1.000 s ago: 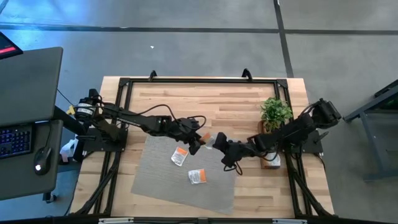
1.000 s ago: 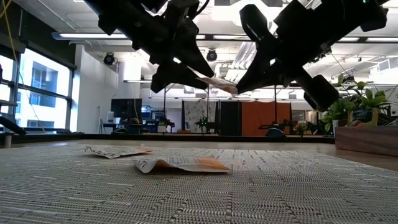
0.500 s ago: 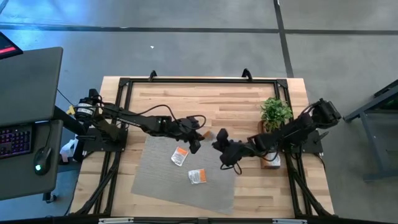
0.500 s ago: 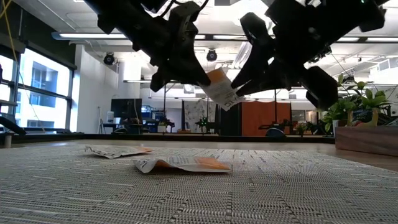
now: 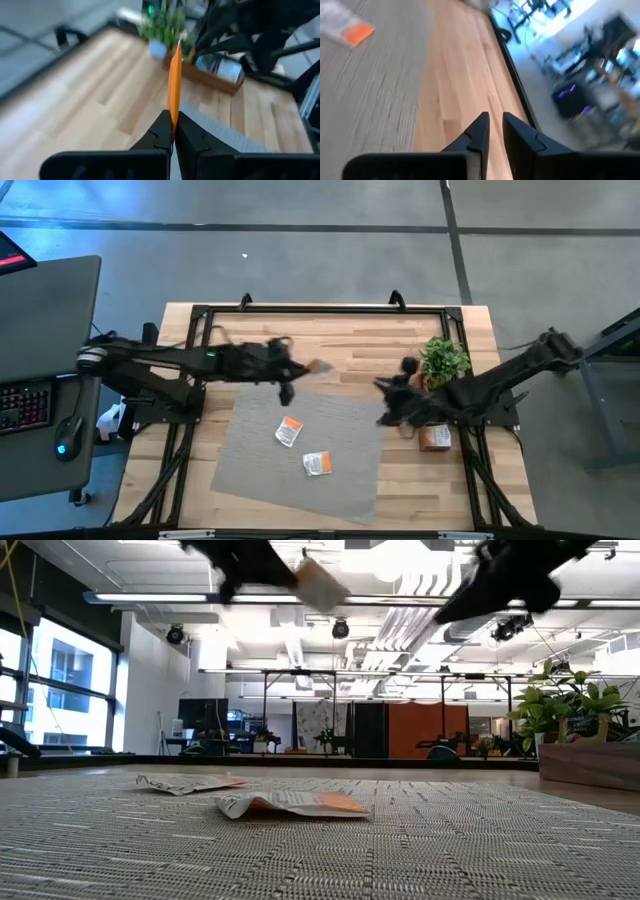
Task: Pick & Place Tea
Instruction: Put the white tea bag into the bottom section of the wooden organizer
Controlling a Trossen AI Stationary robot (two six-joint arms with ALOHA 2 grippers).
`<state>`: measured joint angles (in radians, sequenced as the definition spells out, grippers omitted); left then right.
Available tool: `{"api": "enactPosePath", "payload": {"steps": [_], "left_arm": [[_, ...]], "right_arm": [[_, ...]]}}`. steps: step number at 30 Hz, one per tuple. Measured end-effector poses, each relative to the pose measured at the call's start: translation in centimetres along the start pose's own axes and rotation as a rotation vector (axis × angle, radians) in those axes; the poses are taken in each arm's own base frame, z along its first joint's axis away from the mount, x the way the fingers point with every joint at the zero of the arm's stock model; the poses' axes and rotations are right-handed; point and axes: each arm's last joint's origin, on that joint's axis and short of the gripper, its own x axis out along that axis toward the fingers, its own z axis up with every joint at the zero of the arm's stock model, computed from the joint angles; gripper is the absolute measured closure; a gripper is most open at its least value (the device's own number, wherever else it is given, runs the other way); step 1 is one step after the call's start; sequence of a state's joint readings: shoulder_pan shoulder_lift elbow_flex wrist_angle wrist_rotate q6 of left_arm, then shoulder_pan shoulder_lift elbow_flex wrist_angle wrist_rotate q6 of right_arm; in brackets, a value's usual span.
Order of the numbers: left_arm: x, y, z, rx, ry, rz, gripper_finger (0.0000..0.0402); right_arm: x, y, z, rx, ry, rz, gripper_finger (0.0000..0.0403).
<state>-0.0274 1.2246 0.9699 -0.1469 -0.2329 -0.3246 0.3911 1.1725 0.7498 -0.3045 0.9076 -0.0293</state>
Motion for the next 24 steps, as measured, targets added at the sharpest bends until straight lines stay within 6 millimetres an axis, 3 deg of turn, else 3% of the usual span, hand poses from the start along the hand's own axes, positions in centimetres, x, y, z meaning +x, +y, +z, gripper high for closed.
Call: {"api": "enactPosePath", "payload": {"steps": [3, 5, 10, 14, 19, 24], "left_arm": [[-3.3, -0.1, 0.4, 0.045, -0.087, 0.036, 0.04], [-4.0, -0.2, -0.5, 0.066, -0.178, 0.063, 0.0401], [-1.9, 0.1, -5.0, 0.035, -0.366, -0.067, 0.0401], [0.1, 0.4, -7.8, -0.059, -0.505, -0.153, 0.0401], [2.7, -0.6, -8.4, -0.071, -0.564, -0.273, 0.0401], [5.7, -1.9, -7.7, -0.071, -0.533, -0.269, 0.0401]], "right_arm": [[-1.6, -2.0, -0.9, 0.209, -0.032, 0.01, 0.0367], [-1.7, -2.4, -1.6, 0.35, -0.11, 0.048, 0.0373], [0.0, -1.9, -3.1, 0.555, -0.474, 0.233, 0.0379], [1.4, -2.5, -4.7, 0.719, -0.691, 0.273, 0.0373], [4.1, -2.6, -5.0, 0.805, -0.64, 0.371, 0.0347], [6.7, -2.0, -2.9, 0.796, -0.564, 0.467, 0.0306]]}}
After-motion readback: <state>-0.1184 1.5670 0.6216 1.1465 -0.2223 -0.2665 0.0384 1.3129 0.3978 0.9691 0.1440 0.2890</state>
